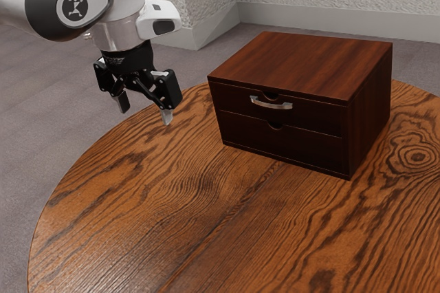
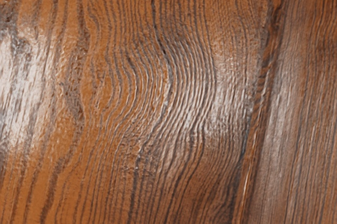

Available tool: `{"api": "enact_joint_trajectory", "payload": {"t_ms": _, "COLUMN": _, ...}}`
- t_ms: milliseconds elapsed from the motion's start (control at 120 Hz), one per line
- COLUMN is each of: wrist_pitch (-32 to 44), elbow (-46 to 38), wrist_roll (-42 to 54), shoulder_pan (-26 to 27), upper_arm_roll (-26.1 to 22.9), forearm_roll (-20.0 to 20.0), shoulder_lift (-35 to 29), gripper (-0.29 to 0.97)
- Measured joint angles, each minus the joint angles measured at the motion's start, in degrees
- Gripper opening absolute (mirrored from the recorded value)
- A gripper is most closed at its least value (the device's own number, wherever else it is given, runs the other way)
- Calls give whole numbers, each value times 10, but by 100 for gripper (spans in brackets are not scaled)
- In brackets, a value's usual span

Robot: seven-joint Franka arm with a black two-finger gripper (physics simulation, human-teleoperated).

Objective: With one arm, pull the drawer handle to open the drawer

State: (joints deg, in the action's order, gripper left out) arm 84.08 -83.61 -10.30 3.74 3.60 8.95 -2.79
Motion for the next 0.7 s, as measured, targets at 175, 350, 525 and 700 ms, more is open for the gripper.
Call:
{"api": "enact_joint_trajectory", "payload": {"t_ms": 175, "wrist_pitch": -1, "elbow": 0, "wrist_roll": 0, "shoulder_pan": 9, "upper_arm_roll": 44, "forearm_roll": -53, "shoulder_lift": 2, "gripper": 68}}
{"api": "enact_joint_trajectory", "payload": {"t_ms": 350, "wrist_pitch": 0, "elbow": 18, "wrist_roll": 19, "shoulder_pan": -31, "upper_arm_roll": 48, "forearm_roll": -71, "shoulder_lift": 1, "gripper": 68}}
{"api": "enact_joint_trajectory", "payload": {"t_ms": 525, "wrist_pitch": 2, "elbow": 161, "wrist_roll": 173, "shoulder_pan": -40, "upper_arm_roll": -4, "forearm_roll": -81, "shoulder_lift": -10, "gripper": 68}}
{"api": "enact_joint_trajectory", "payload": {"t_ms": 700, "wrist_pitch": 30, "elbow": 179, "wrist_roll": 372, "shoulder_pan": 23, "upper_arm_roll": -34, "forearm_roll": -85, "shoulder_lift": -11, "gripper": 68}}
